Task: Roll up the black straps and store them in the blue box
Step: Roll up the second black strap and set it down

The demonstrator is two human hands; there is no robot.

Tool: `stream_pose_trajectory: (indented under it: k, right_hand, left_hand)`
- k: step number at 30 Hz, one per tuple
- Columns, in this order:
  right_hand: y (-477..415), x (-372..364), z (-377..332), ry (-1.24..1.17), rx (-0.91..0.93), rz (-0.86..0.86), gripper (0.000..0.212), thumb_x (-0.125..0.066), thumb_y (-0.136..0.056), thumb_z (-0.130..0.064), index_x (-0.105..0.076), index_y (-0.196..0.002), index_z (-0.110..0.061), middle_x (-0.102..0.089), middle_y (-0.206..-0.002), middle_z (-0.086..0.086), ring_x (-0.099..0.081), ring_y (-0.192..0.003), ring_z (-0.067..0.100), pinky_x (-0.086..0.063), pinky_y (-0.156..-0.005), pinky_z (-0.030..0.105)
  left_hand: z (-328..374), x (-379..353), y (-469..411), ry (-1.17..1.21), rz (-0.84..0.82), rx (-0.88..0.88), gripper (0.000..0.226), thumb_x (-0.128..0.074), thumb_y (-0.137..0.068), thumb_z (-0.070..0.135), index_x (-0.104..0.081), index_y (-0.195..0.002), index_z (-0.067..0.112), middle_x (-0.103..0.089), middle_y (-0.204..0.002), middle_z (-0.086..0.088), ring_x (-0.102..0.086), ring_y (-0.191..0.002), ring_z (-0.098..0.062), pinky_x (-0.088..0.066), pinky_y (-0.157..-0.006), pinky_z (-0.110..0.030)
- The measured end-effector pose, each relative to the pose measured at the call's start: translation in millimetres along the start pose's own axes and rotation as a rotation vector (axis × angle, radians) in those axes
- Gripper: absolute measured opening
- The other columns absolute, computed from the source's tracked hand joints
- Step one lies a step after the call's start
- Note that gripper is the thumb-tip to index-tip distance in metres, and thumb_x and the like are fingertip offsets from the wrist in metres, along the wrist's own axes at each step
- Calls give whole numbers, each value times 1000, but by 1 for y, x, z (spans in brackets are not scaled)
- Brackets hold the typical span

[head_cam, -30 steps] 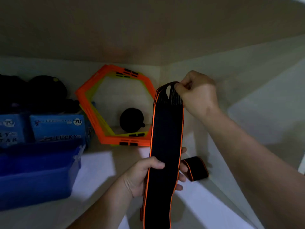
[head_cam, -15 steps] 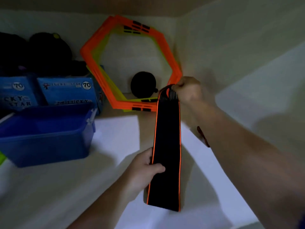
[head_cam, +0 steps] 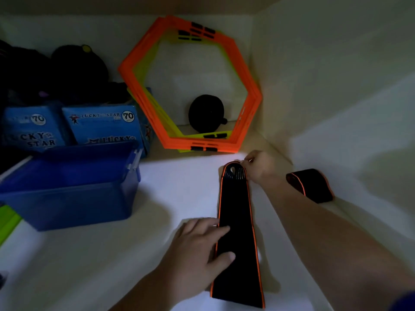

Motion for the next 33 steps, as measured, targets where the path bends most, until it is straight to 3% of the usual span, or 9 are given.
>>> stream_pose_trajectory:
  k: [4,6,9,12,16,18,24,28,33]
  right_hand:
    - [41,18,-30,178,292,-33,13,-65,-87,-22,-74,-94,-16,-75,-95,7,-70,-88,26,-48,-75,27]
    - [79,17,-36,296,433,-124,25,-57,-85,-37,-73,-96,-21,-72,-98,4,-68,-92,25,-53,-82,36]
    - [124,1,-18,467,418,-356,64,-41,-83,-62,-61,-131,-25,-62,-133,4,-55,-126,26,-48,-100,45]
    - [156,-4,0,567,405,-448,84,-26,-83,-73,-36,-154,-27,-33,-162,2,-29,-149,25,-33,-116,47]
    - [197,23,-4,454,497,-352,75,-30,-91,-67,-36,-154,-26,-35,-162,-1,-30,-149,22,-33,-118,43]
    - [226,31,-5,417,539,-359,71,-34,-93,-66,-37,-153,-28,-35,-162,-5,-29,-150,17,-32,-119,40]
    - [257,41,-6,243,518,-340,56,-43,-93,-52,-48,-145,-32,-44,-149,-15,-39,-138,6,-34,-114,23]
    - [262,65,7,125,480,-281,54,-55,-81,-39,-57,-135,-35,-51,-139,-22,-44,-133,-1,-41,-106,23]
    - [279,48,4,241,647,-389,62,-58,-86,-40,-51,-146,-30,-36,-159,-16,-24,-150,1,-30,-119,29]
  left_hand:
    - [-12,8,-19,77,19,-1,76,-18,-83,73,-40,-149,41,-28,-160,18,-20,-148,-7,-15,-121,-26]
    - [-19,8,-35,7,-16,-36,80,-21,-83,76,-27,-155,41,-16,-166,15,-10,-153,-9,-9,-123,-27]
    - [-27,-5,-60,-105,-118,-55,78,-31,-91,75,-9,-158,43,-1,-169,13,3,-155,-8,-3,-125,-34]
    - [-28,-18,-70,-160,-181,-43,76,-26,-93,74,-4,-158,43,3,-169,13,6,-155,-9,-1,-126,-40]
    - [-18,-3,-44,-100,13,-161,70,-22,-96,64,-19,-159,34,-15,-168,7,-10,-155,-13,-6,-123,-27]
    - [-11,5,-16,19,95,-258,59,-38,-98,46,-35,-154,28,-32,-161,6,-26,-149,-11,-13,-120,-19]
    - [-10,12,26,124,176,-207,59,-58,-88,23,-45,-145,32,-44,-137,17,-41,-130,-6,-31,-107,-15]
    - [-1,20,43,95,192,-266,60,-64,-84,20,-50,-141,34,-44,-137,19,-44,-128,-4,-40,-101,-20]
    - [20,2,42,21,45,-441,71,-51,-88,6,-42,-149,39,-28,-163,17,-22,-151,-6,-24,-121,-26]
Point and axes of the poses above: each hand's wrist, its own y-axis away from the middle knuckle, its own x-axis out of the back of the hand, z = x × y, the point moved 9 cm from there along -y, towards the middle knuckle
